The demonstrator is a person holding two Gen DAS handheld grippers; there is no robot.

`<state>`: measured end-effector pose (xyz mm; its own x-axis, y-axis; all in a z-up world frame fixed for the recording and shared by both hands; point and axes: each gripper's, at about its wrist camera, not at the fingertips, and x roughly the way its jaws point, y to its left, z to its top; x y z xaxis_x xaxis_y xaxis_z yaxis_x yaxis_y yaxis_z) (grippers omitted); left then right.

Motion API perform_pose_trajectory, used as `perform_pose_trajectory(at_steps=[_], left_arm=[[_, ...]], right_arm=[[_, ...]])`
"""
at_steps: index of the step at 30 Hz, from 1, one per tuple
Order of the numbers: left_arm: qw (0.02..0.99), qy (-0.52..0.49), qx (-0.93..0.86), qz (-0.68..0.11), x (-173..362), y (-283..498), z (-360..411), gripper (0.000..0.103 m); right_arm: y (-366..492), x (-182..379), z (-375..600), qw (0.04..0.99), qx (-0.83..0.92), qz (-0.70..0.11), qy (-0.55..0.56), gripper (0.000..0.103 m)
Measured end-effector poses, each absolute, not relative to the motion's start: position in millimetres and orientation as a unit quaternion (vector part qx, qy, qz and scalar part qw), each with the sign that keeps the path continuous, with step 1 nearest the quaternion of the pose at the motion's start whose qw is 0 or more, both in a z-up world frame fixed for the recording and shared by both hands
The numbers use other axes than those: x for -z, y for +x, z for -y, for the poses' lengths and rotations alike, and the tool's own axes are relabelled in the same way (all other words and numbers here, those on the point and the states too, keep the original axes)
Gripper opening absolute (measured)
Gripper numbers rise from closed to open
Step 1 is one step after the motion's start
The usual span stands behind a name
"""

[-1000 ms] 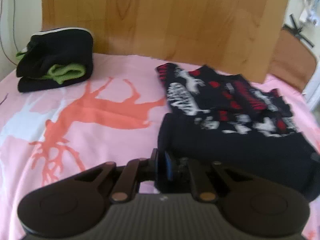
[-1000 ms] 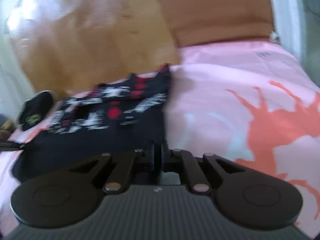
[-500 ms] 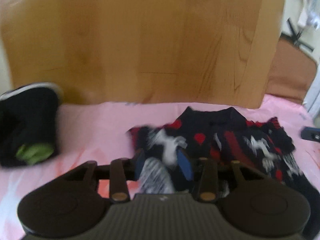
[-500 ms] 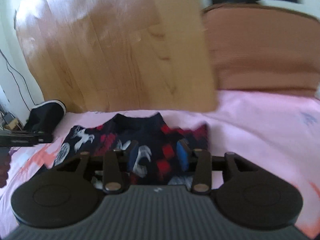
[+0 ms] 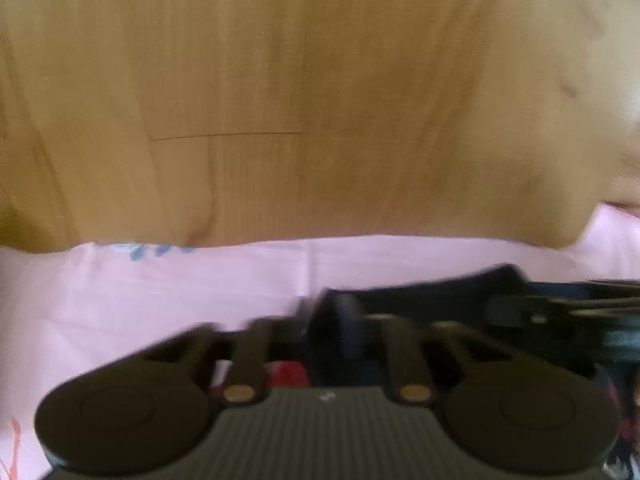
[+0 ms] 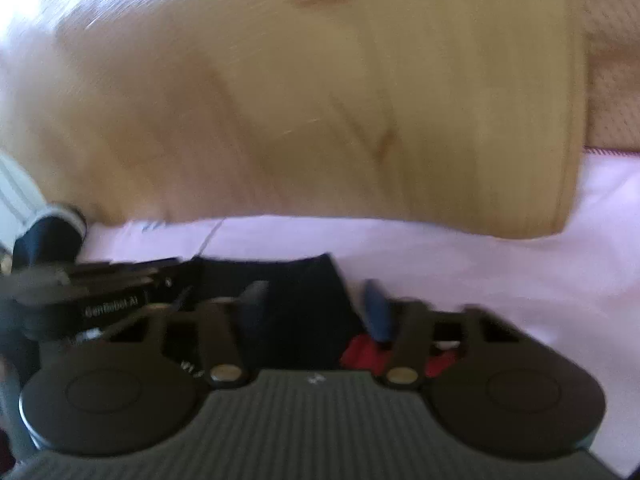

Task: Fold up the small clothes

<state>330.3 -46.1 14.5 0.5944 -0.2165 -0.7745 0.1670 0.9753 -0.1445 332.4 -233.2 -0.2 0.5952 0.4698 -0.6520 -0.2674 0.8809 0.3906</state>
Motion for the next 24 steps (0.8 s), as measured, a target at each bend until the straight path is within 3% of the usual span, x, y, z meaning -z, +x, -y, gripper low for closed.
perform_pose_trajectory(at_steps=[6, 13, 19, 24], left_arm=[[0.914, -0.033, 0.121, -0.385, -59, 275, 34, 0.008], [0.941, -0.063, 0.169, -0.286, -115, 132, 8, 0.008], [0.954, -0.037, 0.195, -0.225, -114, -1, -11, 0.009], [0.945, -0.033, 0.207, -0.250, -80, -60, -14, 0.009]], right_arm=[[268, -40, 239, 0.913, -0.205, -0.337, 0.106, 0.012], [117, -89, 247, 0.946, -0.226, -0.224, 0.058, 0.012], [-25, -72, 241, 0.967, -0.210, -0.147, 0.004, 0.011], [-91, -29, 230, 0.972, -0.185, -0.144, -0.018, 0.011]])
